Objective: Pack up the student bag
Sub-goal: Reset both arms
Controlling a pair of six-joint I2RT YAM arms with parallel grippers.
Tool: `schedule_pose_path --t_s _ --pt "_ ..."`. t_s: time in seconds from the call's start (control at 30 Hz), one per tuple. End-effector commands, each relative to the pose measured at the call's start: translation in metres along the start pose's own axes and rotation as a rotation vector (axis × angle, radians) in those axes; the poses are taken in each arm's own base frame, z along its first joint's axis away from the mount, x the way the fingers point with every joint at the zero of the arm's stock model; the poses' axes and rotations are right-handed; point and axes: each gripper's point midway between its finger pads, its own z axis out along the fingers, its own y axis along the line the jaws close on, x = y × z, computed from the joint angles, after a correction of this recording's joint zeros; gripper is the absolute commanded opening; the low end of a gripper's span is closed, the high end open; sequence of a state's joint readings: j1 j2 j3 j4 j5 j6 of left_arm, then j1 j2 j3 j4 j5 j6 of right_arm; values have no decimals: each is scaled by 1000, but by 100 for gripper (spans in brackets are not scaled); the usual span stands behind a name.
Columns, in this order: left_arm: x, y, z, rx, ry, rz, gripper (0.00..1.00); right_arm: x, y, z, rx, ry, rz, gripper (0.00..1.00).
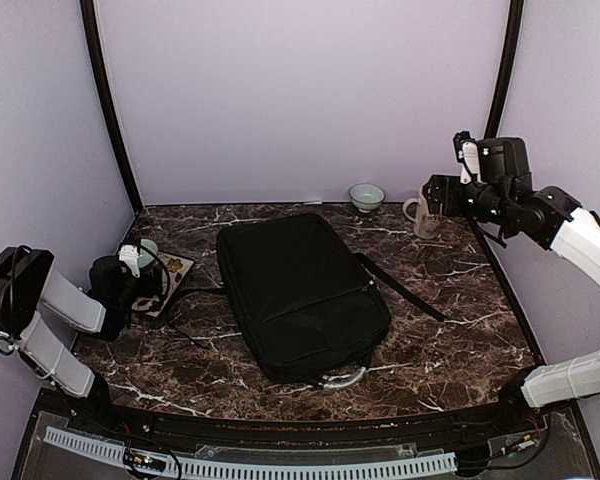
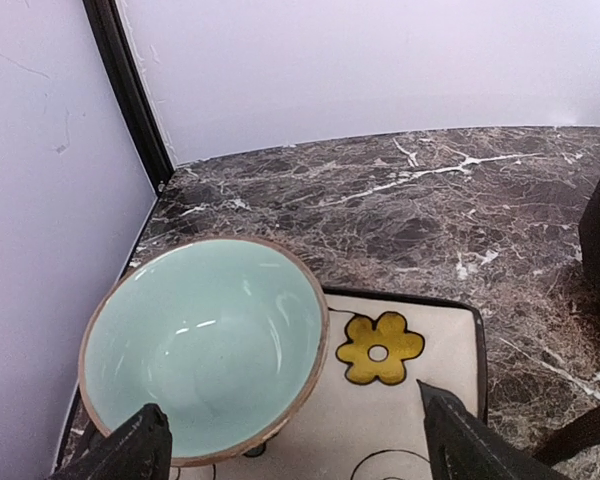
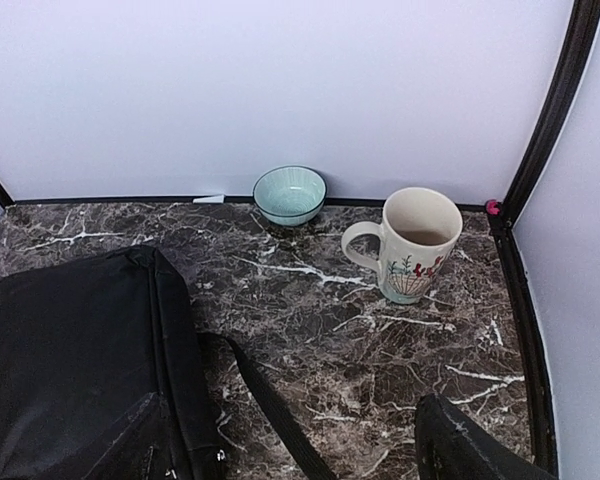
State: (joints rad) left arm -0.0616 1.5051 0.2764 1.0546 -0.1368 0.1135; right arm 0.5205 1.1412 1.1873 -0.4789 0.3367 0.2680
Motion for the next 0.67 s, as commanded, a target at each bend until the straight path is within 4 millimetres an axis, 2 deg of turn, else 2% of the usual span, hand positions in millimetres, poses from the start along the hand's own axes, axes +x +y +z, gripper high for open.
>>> schedule_pose_path --t_s 0.0,0.03,0.23,0.27,0.3,0.53,0.63 --pt "-23 4 -2 42 -132 -47 90 -15 -2 -3 13 -25 26 85" --pt "-28 1 -6 57 -187 -29 91 -16 -2 -3 12 -26 29 85" --pt "-23 4 1 42 -132 -48 95 -19 5 -1 -22 -38 61 85" --pt "-22 4 0 42 -132 -47 98 -19 5 0 -22 -42 71 85" --pt "-27 5 0 38 -158 -42 98 -19 6 1 -26 -45 76 85" --pt "-25 5 0 39 -148 -45 99 -25 8 8 -30 -86 138 81" --pt "-25 4 0 39 -150 -45 99 -25 8 9 -33 -97 160 84"
